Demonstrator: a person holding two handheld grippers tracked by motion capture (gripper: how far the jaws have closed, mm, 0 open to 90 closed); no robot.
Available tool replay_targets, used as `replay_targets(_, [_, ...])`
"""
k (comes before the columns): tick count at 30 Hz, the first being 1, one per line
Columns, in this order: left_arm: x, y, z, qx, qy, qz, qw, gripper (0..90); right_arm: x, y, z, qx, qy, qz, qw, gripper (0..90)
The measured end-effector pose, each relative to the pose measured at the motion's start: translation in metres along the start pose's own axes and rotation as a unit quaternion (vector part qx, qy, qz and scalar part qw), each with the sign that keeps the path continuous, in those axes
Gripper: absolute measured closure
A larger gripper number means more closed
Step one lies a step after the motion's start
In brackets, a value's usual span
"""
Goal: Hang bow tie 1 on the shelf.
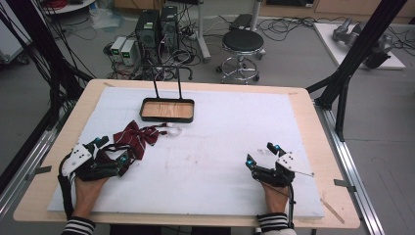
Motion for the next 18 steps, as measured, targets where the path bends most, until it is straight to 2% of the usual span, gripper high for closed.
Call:
replay_targets(14, [-0.0002, -0.0003, 0.0002, 0.002, -0.002, 0.001, 1.0, 7.5, -0.0005, 0.0002, 0.0001, 0.0, -0.002, -0.002, 1.0, 10.9])
replay_targets(18, [-0.0004, 0.0013, 0.0001, -0.007, -0.001, -0.001, 1.0, 7.5, -0.0007, 0.0002, 0.0, 0.0, -0.001, -0.004, 1.0, 10.9])
Point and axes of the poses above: each handheld gripper's, and its own axes: x roughly forward along the jaws, z roughly out of its top, y roughly to its left, the point moved 6 cm from there along x, roughly forward along the jaws, and after that the axes turned 5 degrees about -z, right-handed, at the moved point
